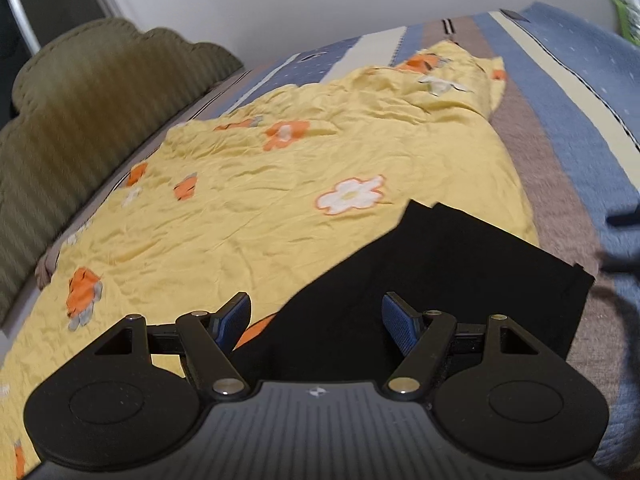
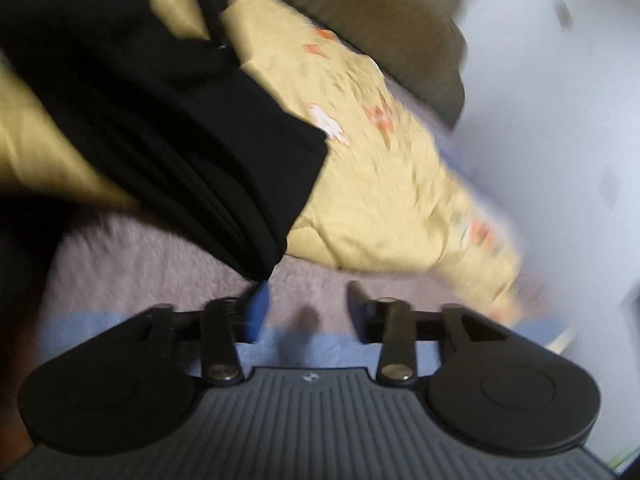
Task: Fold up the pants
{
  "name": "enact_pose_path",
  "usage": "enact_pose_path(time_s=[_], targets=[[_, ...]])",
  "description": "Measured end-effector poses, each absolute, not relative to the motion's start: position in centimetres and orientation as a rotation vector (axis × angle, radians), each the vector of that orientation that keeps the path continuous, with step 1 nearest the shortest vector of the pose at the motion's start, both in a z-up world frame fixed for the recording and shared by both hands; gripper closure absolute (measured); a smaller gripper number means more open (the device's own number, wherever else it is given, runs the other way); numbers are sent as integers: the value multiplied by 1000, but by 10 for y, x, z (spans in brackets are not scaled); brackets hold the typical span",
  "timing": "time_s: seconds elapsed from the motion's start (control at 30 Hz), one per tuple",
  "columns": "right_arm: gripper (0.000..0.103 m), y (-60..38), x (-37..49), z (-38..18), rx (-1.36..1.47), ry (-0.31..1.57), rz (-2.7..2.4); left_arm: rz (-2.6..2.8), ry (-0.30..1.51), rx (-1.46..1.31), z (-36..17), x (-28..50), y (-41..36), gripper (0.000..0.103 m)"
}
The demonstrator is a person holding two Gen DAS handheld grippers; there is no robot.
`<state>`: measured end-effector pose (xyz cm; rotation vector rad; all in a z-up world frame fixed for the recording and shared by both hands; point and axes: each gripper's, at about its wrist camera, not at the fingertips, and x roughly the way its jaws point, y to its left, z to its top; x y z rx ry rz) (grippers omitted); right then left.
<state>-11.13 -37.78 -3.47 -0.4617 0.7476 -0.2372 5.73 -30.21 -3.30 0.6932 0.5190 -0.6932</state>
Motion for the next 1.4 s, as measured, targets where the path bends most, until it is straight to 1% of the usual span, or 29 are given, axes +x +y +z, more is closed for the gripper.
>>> enact_pose_path(time_s=[0.03,0.07,0.13,0.23,0.33,0.43,0.63,0.83,0.9,0.93,0.97,1.0,1.03,1.1,1.2,1.27,1.33,1.4], targets=[[77,-394,-119,-24,-295,709,-234,-711,525,699,-35,55,-305,31],[77,-407,-125,-17,-186,671,-236,-727,532,701,-38,53,-308,31],[76,-420,-128,-6,-77,611,-263,-770,538,711,-41,45,-314,31],[76,-440,-115,-1,68,574,-184,-807,502,765,-47,29,-317,31],[75,-478,-95,-17,325,614,-107,-796,456,816,-53,20,-314,31],[74,-503,-83,-45,543,658,8,-778,485,777,-52,28,-310,31],[74,-505,-94,-81,792,636,88,-705,554,669,-42,52,-303,31],[73,-491,-115,-72,664,645,119,-626,592,646,-46,67,-297,31],[71,-492,-124,-70,660,626,132,-610,596,615,-42,70,-294,31],[67,-494,-127,-70,675,617,130,-594,588,607,-40,71,-292,31],[57,-496,-129,-68,682,604,109,-569,577,605,-37,72,-290,31],[50,-495,-132,-62,657,574,15,-541,565,604,-35,73,-286,31],[38,-493,-134,-54,603,540,-83,-502,555,601,-32,76,-281,31],[38,-480,-132,-32,447,494,-122,-433,561,561,-24,86,-266,31],[37,-440,-124,-6,244,446,-1,-372,622,459,-14,104,-238,31],[35,-407,-121,-1,56,457,101,-358,652,415,-11,109,-223,31],[29,-376,-127,-5,-188,454,146,-363,672,422,-13,108,-218,31],[29,-362,-131,-13,-353,495,175,-374,672,442,-17,104,-221,31]])
